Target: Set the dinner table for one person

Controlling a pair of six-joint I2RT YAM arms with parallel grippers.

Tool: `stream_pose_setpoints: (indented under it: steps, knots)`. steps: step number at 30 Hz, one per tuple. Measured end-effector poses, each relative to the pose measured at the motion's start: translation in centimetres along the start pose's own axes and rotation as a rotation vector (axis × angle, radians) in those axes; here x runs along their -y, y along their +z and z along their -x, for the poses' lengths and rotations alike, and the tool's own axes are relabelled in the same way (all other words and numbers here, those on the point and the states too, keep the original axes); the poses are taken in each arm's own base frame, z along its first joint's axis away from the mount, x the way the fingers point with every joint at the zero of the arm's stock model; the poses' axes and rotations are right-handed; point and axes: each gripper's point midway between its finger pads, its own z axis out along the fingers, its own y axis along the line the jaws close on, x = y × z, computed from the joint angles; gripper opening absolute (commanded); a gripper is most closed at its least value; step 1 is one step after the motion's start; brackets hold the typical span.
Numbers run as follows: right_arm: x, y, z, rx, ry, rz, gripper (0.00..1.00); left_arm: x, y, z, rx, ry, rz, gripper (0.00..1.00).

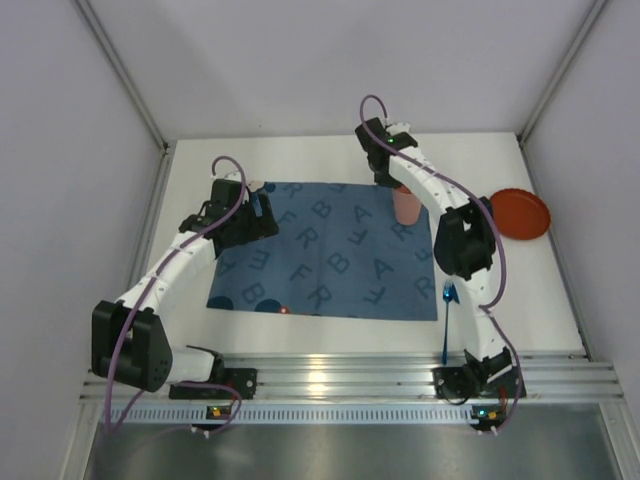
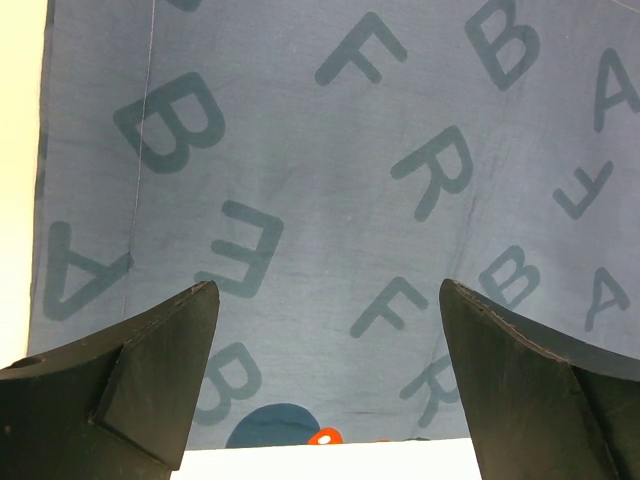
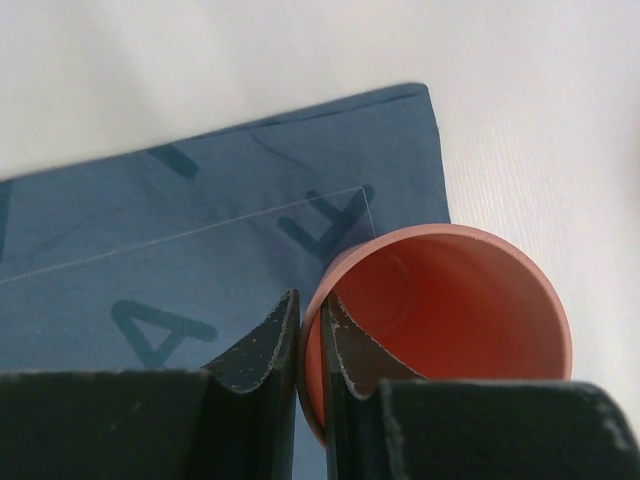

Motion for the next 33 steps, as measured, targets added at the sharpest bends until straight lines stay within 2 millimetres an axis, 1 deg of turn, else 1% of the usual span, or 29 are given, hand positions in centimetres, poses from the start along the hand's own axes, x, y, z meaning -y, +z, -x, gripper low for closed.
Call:
stream_pose_setpoints:
  steps: [3,6,9,10,11,13,15,16,17,20,21,25,27,28,29,30,31,32,33]
  knots:
    - [0.0,-0.5,-0.7,0.015,0.001,0.003,0.0,-0.1,0.1,0.0,-0.001,0.007,0.002,0.97]
    - [0.3,-0.8,-0.9,0.03,0.027,0.005,0.0,-0.3,0.4,-0.1,-0.007,0.012,0.007,0.97]
    - [0.5,-1.1,-1.2,0.034,0.054,0.009,0.41,-0.5,0.5,-0.2,-0.013,0.014,0.012,0.97]
    - [0.7,-1.2,-1.3,0.033,0.059,0.01,0.67,-0.5,0.6,-0.2,-0.013,0.014,0.012,0.97]
    - [0.7,-1.3,-1.4,0.031,0.063,0.011,0.76,-0.5,0.6,-0.1,-0.011,0.014,0.013,0.97]
    - [0.9,-1.7,-1.5,0.029,0.065,0.017,0.88,-0.5,0.6,-0.1,-0.012,0.014,0.013,0.97]
    - [1.1,-2.3,-1.4,0.033,0.063,0.024,0.91,-0.6,0.6,-0.1,-0.011,0.013,0.013,0.97]
    - [1.2,-2.7,-1.2,0.037,0.066,0.031,0.94,-0.6,0.6,-0.1,-0.01,0.013,0.014,0.97]
    - [1.3,-3.1,-0.8,0.044,0.071,0.038,0.94,-0.6,0.6,-0.1,-0.01,0.012,0.014,0.97]
    - [1.9,-5.2,0.6,0.079,0.091,0.068,0.95,-0.6,0.6,0.0,-0.009,0.012,0.013,0.97]
    - [2.2,-6.1,1.2,0.095,0.095,0.08,0.95,-0.6,0.6,0.0,-0.008,0.012,0.013,0.97]
    - [4.1,-10.9,4.4,0.19,0.128,0.141,0.99,-0.5,0.6,0.1,-0.005,0.011,0.011,0.97]
    - [6.0,-13.1,6.1,0.239,0.164,0.16,0.99,-0.5,0.6,0.0,-0.005,0.01,0.011,0.97]
    - [7.7,-14.3,7.2,0.266,0.2,0.168,0.98,-0.6,0.6,0.0,-0.006,0.01,0.012,0.97]
    - [9.1,-14.8,7.9,0.279,0.235,0.175,0.97,-0.6,0.7,-0.1,-0.006,0.007,0.011,0.97]
    - [11.6,-14.9,8.7,0.29,0.289,0.168,0.97,-0.6,0.8,-0.3,-0.009,0.006,0.011,0.97]
    - [14.2,-14.4,9.4,0.293,0.346,0.147,0.96,-0.6,0.9,-0.5,-0.013,0.003,0.007,0.97]
    - [17.8,-13.2,9.8,0.287,0.411,0.103,0.96,-0.7,1.0,-0.8,-0.019,0.001,0.004,0.97]
    - [20.5,-11.9,9.8,0.269,0.455,0.058,0.96,-0.7,1.2,-1.3,-0.03,-0.003,0.0,0.97]
